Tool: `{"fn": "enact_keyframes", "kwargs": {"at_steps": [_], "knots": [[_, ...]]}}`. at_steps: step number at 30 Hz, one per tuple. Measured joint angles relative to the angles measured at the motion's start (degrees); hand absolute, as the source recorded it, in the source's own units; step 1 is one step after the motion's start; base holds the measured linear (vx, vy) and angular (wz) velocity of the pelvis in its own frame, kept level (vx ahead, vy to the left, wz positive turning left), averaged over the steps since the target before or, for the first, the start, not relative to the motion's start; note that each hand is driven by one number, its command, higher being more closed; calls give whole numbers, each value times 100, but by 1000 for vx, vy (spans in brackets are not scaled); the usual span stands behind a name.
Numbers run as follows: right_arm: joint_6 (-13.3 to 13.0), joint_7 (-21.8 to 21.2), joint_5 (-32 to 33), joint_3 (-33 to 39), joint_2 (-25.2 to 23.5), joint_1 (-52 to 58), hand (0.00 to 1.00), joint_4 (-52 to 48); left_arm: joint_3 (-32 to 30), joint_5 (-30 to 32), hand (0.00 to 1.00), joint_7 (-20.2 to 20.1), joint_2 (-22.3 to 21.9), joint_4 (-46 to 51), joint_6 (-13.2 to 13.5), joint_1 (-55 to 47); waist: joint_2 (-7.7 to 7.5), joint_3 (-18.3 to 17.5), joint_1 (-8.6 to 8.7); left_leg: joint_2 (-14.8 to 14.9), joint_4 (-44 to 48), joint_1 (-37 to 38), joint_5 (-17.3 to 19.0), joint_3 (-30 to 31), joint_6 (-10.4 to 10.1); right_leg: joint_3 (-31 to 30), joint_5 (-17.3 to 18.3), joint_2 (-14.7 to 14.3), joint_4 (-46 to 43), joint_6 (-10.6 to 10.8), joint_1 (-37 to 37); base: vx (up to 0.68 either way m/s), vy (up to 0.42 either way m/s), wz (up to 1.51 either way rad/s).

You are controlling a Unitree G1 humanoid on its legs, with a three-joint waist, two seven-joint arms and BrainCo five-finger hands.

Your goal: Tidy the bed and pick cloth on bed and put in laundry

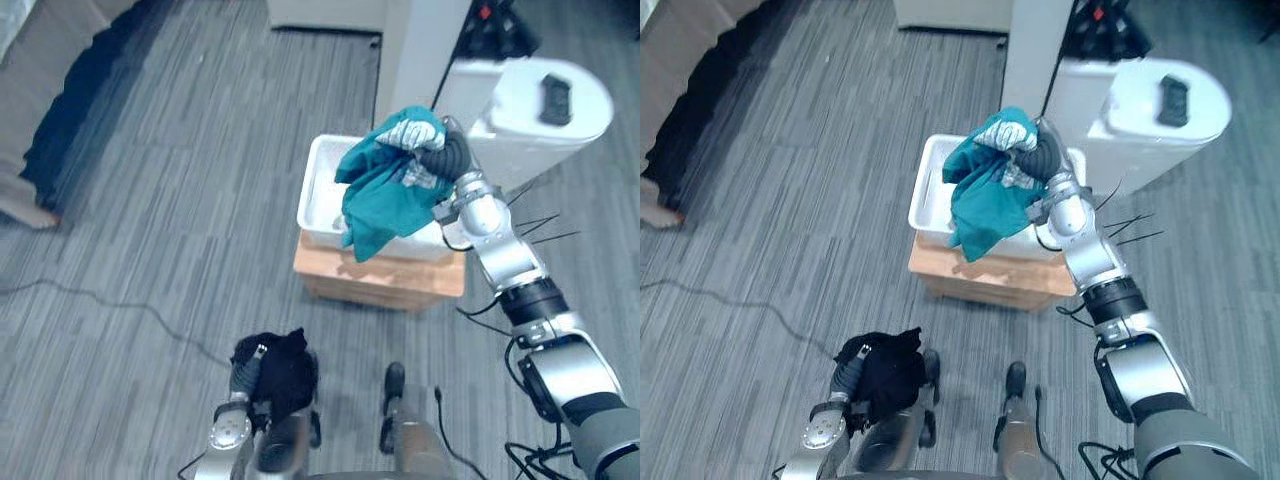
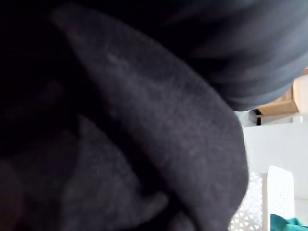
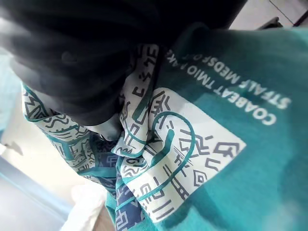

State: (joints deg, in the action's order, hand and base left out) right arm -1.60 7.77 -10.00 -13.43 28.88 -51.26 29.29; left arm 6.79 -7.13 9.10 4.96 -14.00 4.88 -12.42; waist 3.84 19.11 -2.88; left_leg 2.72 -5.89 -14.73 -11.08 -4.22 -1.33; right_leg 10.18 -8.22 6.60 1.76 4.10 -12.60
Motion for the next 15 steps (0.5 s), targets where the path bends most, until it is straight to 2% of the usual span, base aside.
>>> {"fn": "enact_keyframes", "kwargs": {"at_steps": [1, 4, 5, 10, 15], "knots": [[5, 32, -13, 0, 96, -173, 100, 234, 41, -9, 100, -2, 2, 136, 45, 10, 77, 60, -16, -5, 0, -122, -44, 57, -1, 53, -35, 0, 10, 15, -88, -60, -10, 19], [44, 173, -33, 125, 256, -370, 100, 728, 223, -60, 100, -10, 7, 381, 89, 25, 177, 196, -106, -11, -1, -201, -82, 133, -2, 116, -64, -3, 36, 12, -119, -29, -13, 15], [65, 231, -39, 252, 293, -372, 0, 925, 300, -131, 100, -13, 6, 498, 103, 17, 216, 213, -111, -16, -1, -238, -109, 203, 23, 180, -64, -3, 37, 12, -118, -8, -19, 18], [226, 316, -176, 639, 306, -543, 0, 1938, 523, -258, 100, -21, 105, 1073, 211, 40, 228, 217, -106, -16, 30, -179, -160, 241, 48, 224, -68, -10, 36, 6, -32, 21, -24, 8], [319, 393, -551, 873, 318, -430, 0, 2034, 650, -371, 100, -23, 322, 1808, 326, 173, 236, 209, -46, 1, -3, 182, -85, 80, 29, 89, 9, -18, 32, -25, 273, -6, -12, -8]]}}
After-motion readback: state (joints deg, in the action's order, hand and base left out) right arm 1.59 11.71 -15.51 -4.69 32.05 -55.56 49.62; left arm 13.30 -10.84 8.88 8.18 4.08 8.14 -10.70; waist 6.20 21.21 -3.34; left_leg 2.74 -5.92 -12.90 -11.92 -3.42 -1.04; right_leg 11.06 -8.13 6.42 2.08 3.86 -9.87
